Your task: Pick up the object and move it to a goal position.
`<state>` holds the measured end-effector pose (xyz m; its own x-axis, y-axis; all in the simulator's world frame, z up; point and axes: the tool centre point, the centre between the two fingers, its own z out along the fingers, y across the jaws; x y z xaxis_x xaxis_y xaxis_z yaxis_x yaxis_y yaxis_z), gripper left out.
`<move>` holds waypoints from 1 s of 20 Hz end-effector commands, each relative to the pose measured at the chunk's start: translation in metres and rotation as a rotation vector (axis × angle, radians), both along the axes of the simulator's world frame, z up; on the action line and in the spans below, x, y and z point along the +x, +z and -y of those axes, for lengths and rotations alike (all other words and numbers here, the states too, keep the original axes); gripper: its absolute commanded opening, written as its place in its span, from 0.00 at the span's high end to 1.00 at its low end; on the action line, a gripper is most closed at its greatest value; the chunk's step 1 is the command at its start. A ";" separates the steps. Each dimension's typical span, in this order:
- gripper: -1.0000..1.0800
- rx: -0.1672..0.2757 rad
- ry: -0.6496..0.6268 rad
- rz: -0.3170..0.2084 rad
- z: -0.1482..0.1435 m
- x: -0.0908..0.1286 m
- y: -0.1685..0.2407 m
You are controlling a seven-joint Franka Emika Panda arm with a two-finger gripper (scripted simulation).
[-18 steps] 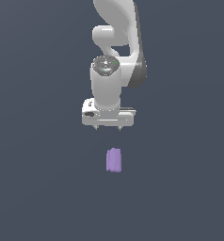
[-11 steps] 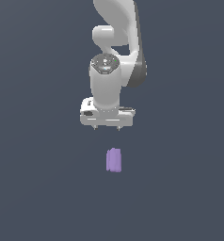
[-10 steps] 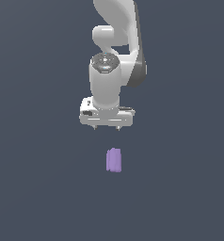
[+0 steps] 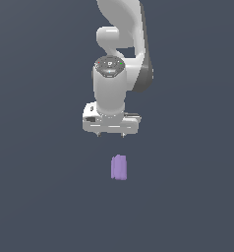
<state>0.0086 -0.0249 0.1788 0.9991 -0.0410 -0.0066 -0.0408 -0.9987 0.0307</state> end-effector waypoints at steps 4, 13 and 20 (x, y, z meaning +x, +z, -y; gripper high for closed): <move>0.04 0.003 0.005 0.001 -0.005 0.012 -0.015; 0.04 0.016 0.019 0.004 -0.020 0.047 -0.065; 0.04 0.026 0.026 0.007 -0.030 0.064 -0.100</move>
